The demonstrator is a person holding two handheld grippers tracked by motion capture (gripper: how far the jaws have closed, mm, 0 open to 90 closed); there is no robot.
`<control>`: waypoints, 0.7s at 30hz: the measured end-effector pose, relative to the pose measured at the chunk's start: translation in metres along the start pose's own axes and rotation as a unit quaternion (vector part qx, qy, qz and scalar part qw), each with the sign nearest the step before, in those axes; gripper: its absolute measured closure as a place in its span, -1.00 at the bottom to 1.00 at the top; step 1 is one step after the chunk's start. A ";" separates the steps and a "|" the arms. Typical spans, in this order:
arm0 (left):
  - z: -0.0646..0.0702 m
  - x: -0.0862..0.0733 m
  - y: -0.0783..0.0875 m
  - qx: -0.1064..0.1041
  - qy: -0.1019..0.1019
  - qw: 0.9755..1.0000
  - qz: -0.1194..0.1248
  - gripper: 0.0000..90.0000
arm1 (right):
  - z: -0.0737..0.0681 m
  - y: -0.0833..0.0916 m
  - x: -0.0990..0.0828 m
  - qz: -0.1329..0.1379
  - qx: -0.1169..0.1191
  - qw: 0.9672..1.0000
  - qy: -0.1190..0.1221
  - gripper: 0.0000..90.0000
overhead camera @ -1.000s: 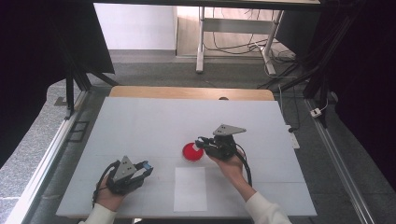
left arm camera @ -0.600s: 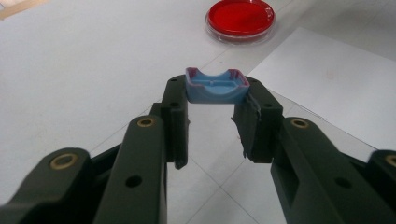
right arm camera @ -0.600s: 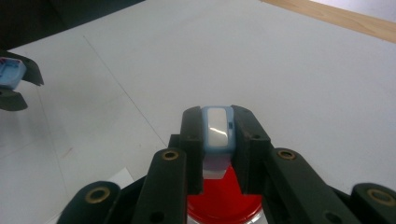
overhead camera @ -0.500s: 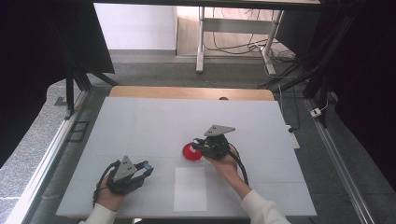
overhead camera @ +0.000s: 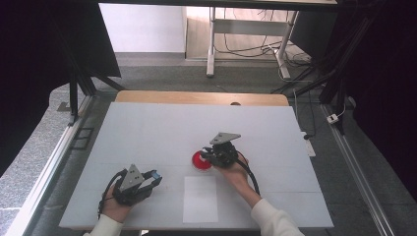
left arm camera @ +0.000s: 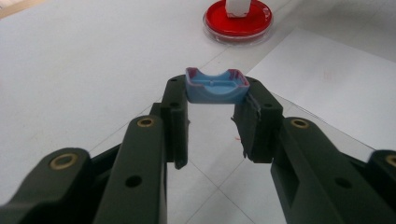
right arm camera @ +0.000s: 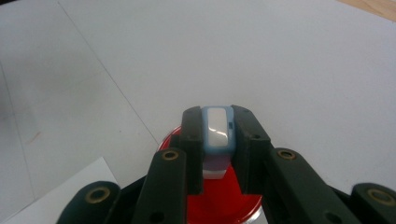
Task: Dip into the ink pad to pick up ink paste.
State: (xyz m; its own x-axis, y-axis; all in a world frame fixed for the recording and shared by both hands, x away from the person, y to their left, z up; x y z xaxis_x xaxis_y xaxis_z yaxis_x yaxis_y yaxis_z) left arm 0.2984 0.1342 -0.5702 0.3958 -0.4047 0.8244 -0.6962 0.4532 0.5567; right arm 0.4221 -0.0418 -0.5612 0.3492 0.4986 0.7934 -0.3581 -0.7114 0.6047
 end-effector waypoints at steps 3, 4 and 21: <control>-0.001 0.000 0.001 0.000 0.002 1.000 0.000 0.47 | 0.000 -0.001 0.000 -0.003 -0.001 1.000 0.002 0.66; -0.001 0.000 0.001 0.001 0.002 1.000 0.001 0.47 | 0.000 -0.001 0.000 -0.004 -0.002 1.000 0.002 0.66; 0.001 0.000 0.001 0.000 -0.002 1.000 0.000 0.47 | 0.000 -0.005 -0.003 -0.014 0.001 1.000 0.003 0.67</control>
Point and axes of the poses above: each handheld gripper's, and its own axes: y roughly backward along the jaws, x roughly out of its top, z roughly to its right, the point moved 10 cm from there along -y, roughly forward along the jaws, and after that the axes turned 5 degrees about x, right-handed, at the moved point
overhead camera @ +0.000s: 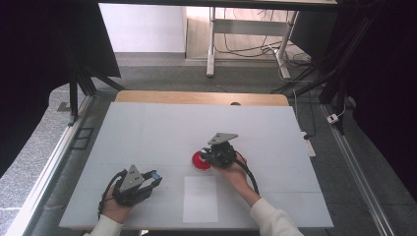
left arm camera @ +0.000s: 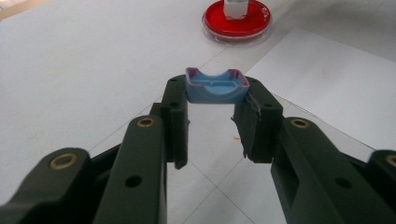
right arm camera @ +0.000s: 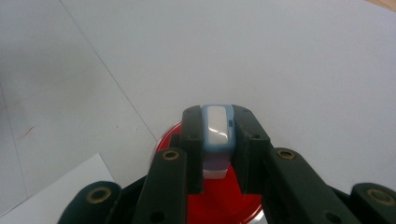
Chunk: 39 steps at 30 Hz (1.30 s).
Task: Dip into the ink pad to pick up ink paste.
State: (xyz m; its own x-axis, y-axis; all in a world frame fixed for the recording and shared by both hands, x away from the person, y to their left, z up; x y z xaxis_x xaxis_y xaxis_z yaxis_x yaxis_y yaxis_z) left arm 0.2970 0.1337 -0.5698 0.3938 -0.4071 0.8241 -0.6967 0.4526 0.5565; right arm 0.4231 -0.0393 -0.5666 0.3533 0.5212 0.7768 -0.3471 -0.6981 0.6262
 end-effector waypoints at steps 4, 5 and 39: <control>0.000 0.000 0.000 0.000 0.000 1.000 -0.001 0.47 | 0.000 0.000 -0.001 -0.002 0.000 1.000 0.001 0.67; 0.000 0.000 0.000 0.000 0.000 1.000 -0.001 0.47 | 0.000 0.000 0.000 -0.001 0.000 1.000 0.001 0.67; -0.001 0.000 0.000 0.000 0.001 1.000 0.001 0.47 | 0.004 0.009 0.005 0.008 -0.011 1.000 -0.002 0.67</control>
Point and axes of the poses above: each handheld gripper's, and its own axes: y roughly backward along the jaws, x roughly out of its top, z roughly to its right, the point moved 10 cm from there along -y, roughly forward along the jaws, and after that the axes turned 5 degrees about x, right-handed, at the moved point
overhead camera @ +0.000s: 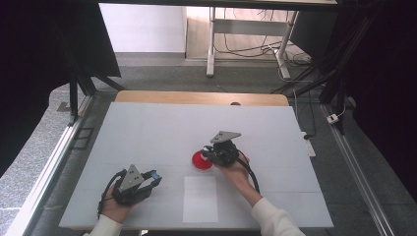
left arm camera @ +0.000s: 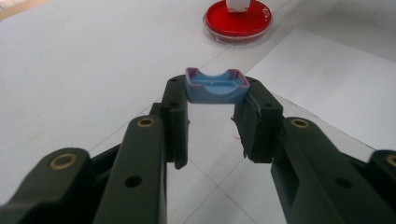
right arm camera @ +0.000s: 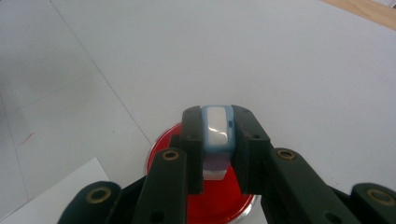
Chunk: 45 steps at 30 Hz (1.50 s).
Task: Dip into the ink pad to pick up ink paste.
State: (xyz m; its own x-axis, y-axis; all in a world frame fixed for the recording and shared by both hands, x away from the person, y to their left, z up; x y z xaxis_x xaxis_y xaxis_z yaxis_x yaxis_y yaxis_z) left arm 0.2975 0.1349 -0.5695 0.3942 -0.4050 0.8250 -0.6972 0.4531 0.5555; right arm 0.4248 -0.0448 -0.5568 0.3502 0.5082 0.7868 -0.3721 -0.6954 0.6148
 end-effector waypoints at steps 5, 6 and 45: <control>0.000 0.000 0.000 0.000 0.000 1.000 0.000 0.47 | -0.002 -0.003 -0.002 -0.006 0.002 1.000 0.003 0.67; 0.000 0.000 0.000 0.000 0.000 1.000 0.000 0.47 | -0.002 -0.004 -0.003 -0.008 0.002 1.000 0.003 0.67; 0.000 0.001 0.001 0.001 0.000 1.000 0.002 0.47 | -0.003 -0.006 -0.005 -0.012 -0.002 1.000 0.009 0.67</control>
Point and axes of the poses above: each handheld gripper's, and its own axes: y roughly backward along the jaws, x roughly out of its top, z roughly to its right, the point moved 10 cm from there along -y, roughly forward along the jaws, and after that the axes turned 5 degrees about x, right-handed, at the moved point
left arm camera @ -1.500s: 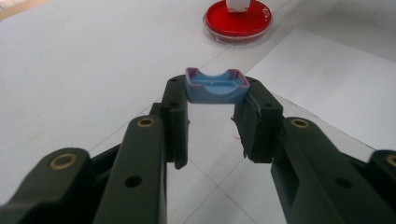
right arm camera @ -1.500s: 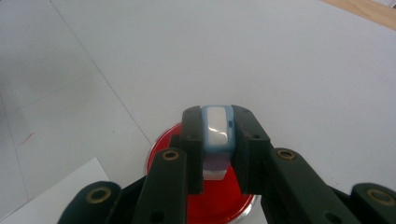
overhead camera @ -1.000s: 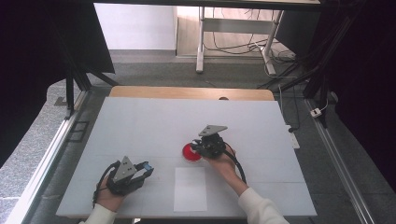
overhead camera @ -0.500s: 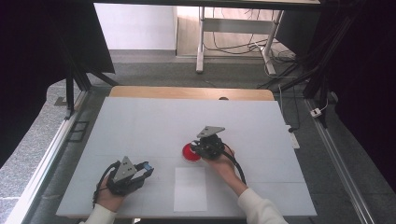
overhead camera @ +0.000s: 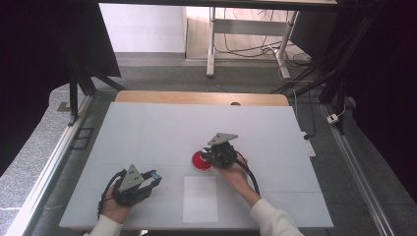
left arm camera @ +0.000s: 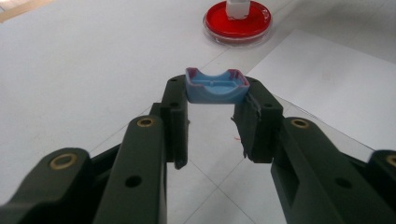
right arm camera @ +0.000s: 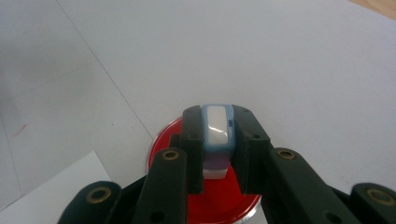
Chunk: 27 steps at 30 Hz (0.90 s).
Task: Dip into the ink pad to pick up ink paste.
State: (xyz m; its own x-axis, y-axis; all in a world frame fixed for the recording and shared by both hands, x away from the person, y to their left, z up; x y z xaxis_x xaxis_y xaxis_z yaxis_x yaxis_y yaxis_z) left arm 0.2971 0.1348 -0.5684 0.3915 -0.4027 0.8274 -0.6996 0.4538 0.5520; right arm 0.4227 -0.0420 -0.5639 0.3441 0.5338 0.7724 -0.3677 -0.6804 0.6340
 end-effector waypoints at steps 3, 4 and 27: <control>0.000 0.000 0.000 0.000 0.000 1.000 0.000 0.47 | 0.000 0.001 0.001 0.001 -0.001 1.000 0.000 0.67; 0.000 0.000 0.000 0.000 0.000 1.000 0.000 0.47 | 0.000 0.001 0.001 0.001 -0.001 1.000 -0.001 0.67; -0.001 0.000 0.000 0.000 0.002 1.000 0.001 0.47 | -0.001 0.013 0.009 0.031 0.009 0.999 -0.016 0.67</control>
State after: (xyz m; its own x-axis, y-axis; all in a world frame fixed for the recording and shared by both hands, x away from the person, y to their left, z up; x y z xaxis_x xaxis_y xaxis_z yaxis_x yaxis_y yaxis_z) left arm 0.2977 0.1359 -0.5685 0.3925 -0.3998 0.8283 -0.7004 0.4538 0.5509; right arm 0.4205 -0.0455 -0.5483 0.3487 0.4748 0.8081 -0.3733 -0.7205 0.5844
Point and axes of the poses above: each handheld gripper's, and its own axes: y roughly backward along the jaws, x roughly out of its top, z roughly to its right, the point moved 10 cm from there along -y, roughly forward along the jaws, and after that the axes turned 5 degrees about x, right-handed, at the moved point
